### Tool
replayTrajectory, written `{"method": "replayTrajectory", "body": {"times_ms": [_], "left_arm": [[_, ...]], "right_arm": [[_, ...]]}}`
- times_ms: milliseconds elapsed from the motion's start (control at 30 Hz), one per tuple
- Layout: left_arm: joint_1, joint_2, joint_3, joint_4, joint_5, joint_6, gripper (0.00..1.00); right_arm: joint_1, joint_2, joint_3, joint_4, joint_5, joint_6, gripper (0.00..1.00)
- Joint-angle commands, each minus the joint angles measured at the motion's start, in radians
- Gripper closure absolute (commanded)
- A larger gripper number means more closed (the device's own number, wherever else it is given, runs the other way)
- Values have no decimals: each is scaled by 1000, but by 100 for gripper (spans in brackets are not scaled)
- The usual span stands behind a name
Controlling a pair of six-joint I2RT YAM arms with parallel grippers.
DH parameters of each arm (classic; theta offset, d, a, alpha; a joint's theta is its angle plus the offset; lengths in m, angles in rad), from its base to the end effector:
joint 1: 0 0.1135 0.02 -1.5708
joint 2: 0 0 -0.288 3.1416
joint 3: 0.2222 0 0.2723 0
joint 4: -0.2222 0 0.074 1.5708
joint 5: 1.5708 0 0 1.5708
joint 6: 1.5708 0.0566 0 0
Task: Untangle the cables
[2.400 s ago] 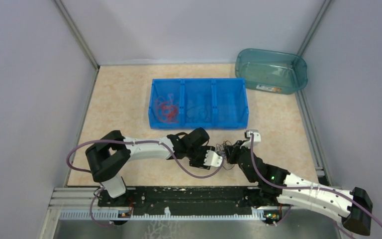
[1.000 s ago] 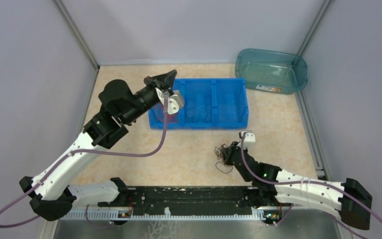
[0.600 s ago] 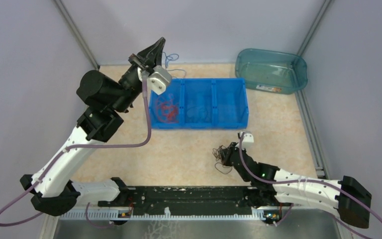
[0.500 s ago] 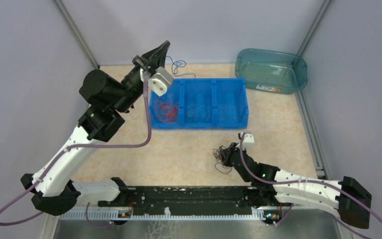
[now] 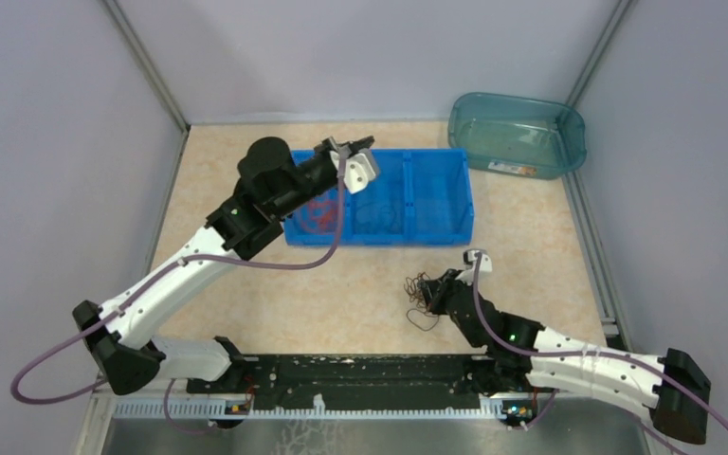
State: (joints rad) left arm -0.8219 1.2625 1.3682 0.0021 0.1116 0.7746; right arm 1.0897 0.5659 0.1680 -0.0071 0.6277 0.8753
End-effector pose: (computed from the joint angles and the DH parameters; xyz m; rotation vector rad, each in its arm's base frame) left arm 0.2132 -0.2386 0.4896 1.1105 0.9552 -0.1202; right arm 0.1013 0.1221 0.1731 0.2027 1.9492 0.7059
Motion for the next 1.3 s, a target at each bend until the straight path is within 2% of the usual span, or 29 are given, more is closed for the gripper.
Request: {"method": "replayTrajectory", "body": {"times_ms": [0,500,533,600,633,667,733,900,967,1133,1267], "left_arm": [[4,54,-55,60,34,-43,100],[61,376,-75,216,-22,120,98],[64,398,-55,205,-28,121,86],[71,437,1,143,-35,109,42],[74,451,27,118,-34,101,25],[79,460,47,98,-24,90,14],[88,463,68,79,0,75,8],[102,402,65,63,47,41,3],[105,330,38,8,133,4,2],[106,67,-179,-77,427,-131,1],[104,-101,-371,-97,488,-264,1]], "right_arm": [[-7,-29,25,19,15,-12,100],[-7,-122,57,-57,14,-32,100],[-7,-122,60,-58,14,-33,100],[-7,-120,67,-57,10,-37,100],[-6,-122,69,-56,8,-40,100],[-7,-123,71,-53,5,-41,100],[-6,-128,75,-44,-2,-41,100],[-7,-143,90,-7,-31,-38,100],[-6,-149,97,25,-47,-31,100],[-7,-155,123,168,-98,-27,100],[-6,-145,138,320,-150,-8,100]]}}
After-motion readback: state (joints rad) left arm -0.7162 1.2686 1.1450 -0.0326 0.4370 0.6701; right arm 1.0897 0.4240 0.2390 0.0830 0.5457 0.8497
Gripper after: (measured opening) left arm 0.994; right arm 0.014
